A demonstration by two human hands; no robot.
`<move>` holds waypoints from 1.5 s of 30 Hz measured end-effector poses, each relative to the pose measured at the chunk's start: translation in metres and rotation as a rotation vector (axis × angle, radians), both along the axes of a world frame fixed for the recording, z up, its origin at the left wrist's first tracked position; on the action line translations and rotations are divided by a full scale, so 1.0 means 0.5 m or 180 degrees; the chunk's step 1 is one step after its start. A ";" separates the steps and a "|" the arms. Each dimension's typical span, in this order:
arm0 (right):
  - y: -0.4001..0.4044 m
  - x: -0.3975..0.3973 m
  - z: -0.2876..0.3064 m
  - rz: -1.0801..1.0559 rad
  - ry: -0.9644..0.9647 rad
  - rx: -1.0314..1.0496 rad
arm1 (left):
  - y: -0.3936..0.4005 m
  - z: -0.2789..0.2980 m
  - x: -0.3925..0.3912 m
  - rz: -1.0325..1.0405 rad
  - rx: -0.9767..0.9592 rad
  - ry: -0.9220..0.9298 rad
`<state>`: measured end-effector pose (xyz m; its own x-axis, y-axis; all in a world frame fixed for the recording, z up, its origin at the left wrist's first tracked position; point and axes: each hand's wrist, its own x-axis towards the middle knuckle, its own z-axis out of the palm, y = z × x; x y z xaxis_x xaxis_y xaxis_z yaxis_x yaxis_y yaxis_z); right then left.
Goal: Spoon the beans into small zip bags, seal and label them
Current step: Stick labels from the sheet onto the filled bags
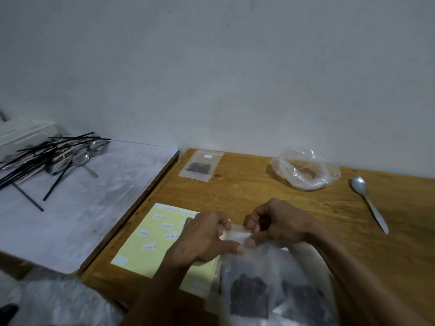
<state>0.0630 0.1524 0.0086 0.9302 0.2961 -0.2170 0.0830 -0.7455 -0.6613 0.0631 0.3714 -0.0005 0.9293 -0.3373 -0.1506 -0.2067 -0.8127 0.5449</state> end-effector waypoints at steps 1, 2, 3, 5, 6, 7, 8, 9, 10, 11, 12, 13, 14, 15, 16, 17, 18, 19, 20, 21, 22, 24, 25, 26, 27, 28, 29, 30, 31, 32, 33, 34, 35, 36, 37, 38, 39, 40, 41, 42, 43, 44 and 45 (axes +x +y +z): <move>0.000 0.000 0.000 0.0028 0.0043 -0.0013 | -0.001 -0.003 0.002 0.0006 -0.0023 0.0005; 0.001 0.003 -0.003 0.0011 0.0030 -0.0015 | -0.002 -0.007 0.005 0.0005 -0.0048 -0.0001; 0.002 0.007 -0.008 -0.0041 -0.0010 0.0011 | -0.003 -0.012 0.008 -0.0002 -0.0067 -0.0016; -0.001 0.014 -0.017 -0.0164 -0.0106 0.0135 | -0.006 -0.020 0.013 0.0014 -0.0125 -0.0075; -0.002 0.016 -0.018 -0.0213 -0.0147 0.0202 | -0.007 -0.022 0.016 0.0072 -0.0197 -0.0124; -0.003 0.019 -0.020 -0.0271 -0.0204 0.0268 | -0.009 -0.025 0.021 0.0160 -0.0289 -0.0185; -0.004 0.022 -0.020 -0.0328 -0.0309 0.0337 | -0.010 -0.026 0.026 0.0265 -0.0401 -0.0248; -0.003 0.025 -0.019 -0.0390 -0.0450 0.0425 | -0.011 -0.025 0.030 0.0378 -0.0543 -0.0292; 0.001 0.028 -0.015 -0.0468 -0.0602 0.0554 | -0.012 -0.022 0.034 0.0476 -0.0740 -0.0299; 0.005 0.030 -0.010 -0.0550 -0.0751 0.0747 | -0.013 -0.017 0.038 0.0557 -0.1007 -0.0262; 0.007 0.033 -0.007 -0.0637 -0.0892 0.0960 | -0.014 -0.010 0.042 0.0631 -0.1324 -0.0195; 0.011 0.036 -0.004 -0.0748 -0.1010 0.1149 | -0.014 0.000 0.044 0.0706 -0.1647 -0.0129; 0.014 0.036 -0.001 -0.0886 -0.1056 0.1257 | -0.013 0.011 0.046 0.0781 -0.1926 -0.0094; 0.017 0.035 0.004 -0.1040 -0.1000 0.1356 | -0.010 0.020 0.048 0.0854 -0.2152 -0.0088; 0.023 0.034 0.009 -0.1185 -0.0867 0.1562 | -0.007 0.028 0.051 0.0923 -0.2357 -0.0086; 0.029 0.034 0.012 -0.1303 -0.0700 0.1870 | -0.003 0.036 0.053 0.0979 -0.2565 -0.0069; 0.038 0.035 0.016 -0.1382 -0.0547 0.2227 | 0.002 0.044 0.055 0.1031 -0.2790 -0.0029; 0.048 0.036 0.020 -0.1461 -0.0445 0.2553 | 0.008 0.052 0.056 0.1081 -0.3021 0.0036; 0.059 0.038 0.026 -0.1524 -0.0404 0.2817 | 0.016 0.060 0.055 0.1089 -0.3208 0.0121; 0.073 0.043 0.032 -0.1565 -0.0421 0.2982 | 0.026 0.068 0.052 0.1035 -0.3311 0.0213; 0.089 0.047 0.038 -0.1570 -0.0454 0.3069 | 0.035 0.075 0.048 0.0936 -0.3342 0.0313; 0.127 0.054 0.053 -0.1486 -0.0461 0.3174 | 0.055 0.078 0.043 0.0802 -0.3432 0.0431; 0.147 0.057 0.061 -0.1475 -0.0438 0.3229 | 0.069 0.079 0.043 0.0868 -0.3486 0.0351; 0.168 0.061 0.065 -0.1508 -0.0422 0.3250 | 0.086 0.081 0.046 0.1031 -0.3547 0.0173; 0.186 0.066 0.066 -0.1569 -0.0437 0.3183 | 0.106 0.084 0.051 0.1250 -0.3612 -0.0026; 0.201 0.070 0.063 -0.1630 -0.0529 0.2943 | 0.126 0.087 0.057 0.1487 -0.3685 -0.0184; 0.214 0.075 0.053 -0.1620 -0.0705 0.2481 | 0.149 0.093 0.061 0.1718 -0.3770 -0.0297; 0.223 0.078 0.039 -0.1495 -0.0878 0.1941 | 0.170 0.099 0.064 0.1927 -0.3866 -0.0376; 0.233 0.078 0.025 -0.1241 -0.0958 0.1430 | 0.191 0.104 0.066 0.2110 -0.3950 -0.0439; 0.244 0.077 0.009 -0.0962 -0.0937 0.1015 | 0.211 0.108 0.068 0.2251 -0.3991 -0.0496; 0.253 0.076 -0.007 -0.0761 -0.0846 0.0643 | 0.226 0.110 0.069 0.2341 -0.3972 -0.0540; 0.264 0.075 -0.020 -0.0645 -0.0754 0.0322 | 0.239 0.111 0.068 0.2399 -0.3957 -0.0563; 0.273 0.073 -0.027 -0.0599 -0.0694 0.0058 | 0.248 0.109 0.067 0.2429 -0.3962 -0.0566; 0.281 0.072 -0.032 -0.0597 -0.0685 -0.0143 | 0.255 0.107 0.066 0.2450 -0.3983 -0.0553; 0.288 0.071 -0.035 -0.0620 -0.0714 -0.0294 | 0.260 0.104 0.066 0.2453 -0.3987 -0.0534; 0.293 0.070 -0.036 -0.0642 -0.0743 -0.0422 | 0.262 0.102 0.066 0.2455 -0.3985 -0.0505; 0.298 0.069 -0.037 -0.0654 -0.0745 -0.0528 | 0.265 0.097 0.067 0.2456 -0.3970 -0.0489; 0.301 0.070 -0.038 -0.0667 -0.0739 -0.0599 | 0.267 0.094 0.068 0.2455 -0.3966 -0.0480; 0.305 0.072 -0.038 -0.0686 -0.0721 -0.0638 | 0.268 0.091 0.069 0.2445 -0.3952 -0.0474; 0.307 0.074 -0.039 -0.0707 -0.0686 -0.0642 | 0.269 0.088 0.069 0.2440 -0.3941 -0.0452; 0.310 0.076 -0.039 -0.0726 -0.0634 -0.0632 | 0.270 0.085 0.071 0.2432 -0.3918 -0.0443; 0.312 0.079 -0.039 -0.0730 -0.0583 -0.0613 | 0.271 0.083 0.072 0.2440 -0.3911 -0.0435; 0.314 0.080 -0.039 -0.0722 -0.0545 -0.0576 | 0.271 0.080 0.074 0.2446 -0.3886 -0.0438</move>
<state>0.1031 0.3094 -0.0110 0.9955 0.0482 -0.0821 -0.0001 -0.8618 -0.5073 0.1000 0.5072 0.0397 0.9194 0.3916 -0.0358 -0.0485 0.2032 0.9779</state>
